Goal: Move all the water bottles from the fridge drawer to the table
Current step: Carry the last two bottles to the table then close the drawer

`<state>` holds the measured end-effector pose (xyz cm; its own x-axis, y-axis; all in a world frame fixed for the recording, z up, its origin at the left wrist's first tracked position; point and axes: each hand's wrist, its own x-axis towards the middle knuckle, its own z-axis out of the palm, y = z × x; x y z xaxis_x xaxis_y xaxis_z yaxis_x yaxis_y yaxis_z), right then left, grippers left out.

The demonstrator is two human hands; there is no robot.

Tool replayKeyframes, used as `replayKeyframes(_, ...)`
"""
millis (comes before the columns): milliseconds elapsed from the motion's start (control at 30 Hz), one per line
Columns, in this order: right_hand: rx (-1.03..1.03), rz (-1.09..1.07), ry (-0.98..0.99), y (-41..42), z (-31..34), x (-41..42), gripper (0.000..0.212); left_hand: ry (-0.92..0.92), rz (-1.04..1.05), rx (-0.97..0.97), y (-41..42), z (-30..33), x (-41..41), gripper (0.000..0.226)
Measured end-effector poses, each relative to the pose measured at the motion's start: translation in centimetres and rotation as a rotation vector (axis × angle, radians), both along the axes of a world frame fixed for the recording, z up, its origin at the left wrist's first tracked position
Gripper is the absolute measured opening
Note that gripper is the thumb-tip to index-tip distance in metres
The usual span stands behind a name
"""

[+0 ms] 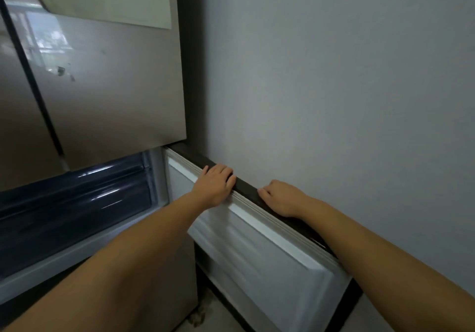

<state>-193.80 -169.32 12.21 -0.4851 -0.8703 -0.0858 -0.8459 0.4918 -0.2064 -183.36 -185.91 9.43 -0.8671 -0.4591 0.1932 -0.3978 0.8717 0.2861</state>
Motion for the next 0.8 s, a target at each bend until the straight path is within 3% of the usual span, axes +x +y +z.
replayKeyframes(133, -0.023, 0.083, -0.025, -1.3, -0.2, 4.3, 0.050, 0.051, 0.032, 0.044, 0.0, 0.3, 4.6, 0.037)
replayKeyframes(467, -0.358, 0.388, -0.165, -5.2, -5.4, 16.1, 0.037, -0.161, 0.181, 0.147, 4.1, 2.5, 22.1, 0.059)
replayKeyframes(633, -0.342, 0.465, -0.108, -9.7, -5.8, 20.0, 0.040, -0.396, 0.181, -0.120, 5.4, 2.7, 28.1, 0.050)
replayKeyframes(733, -0.308, 0.548, -0.087, -12.8, -5.8, 21.7, 0.041, -0.595, 0.296, -0.328, 5.1, 0.7, 31.0, 0.054)
replayKeyframes(800, -0.288, 0.565, -0.023, -14.5, -6.1, 22.9, 0.045, -0.628, 0.392, -0.379, 4.4, -0.4, 32.4, 0.060)
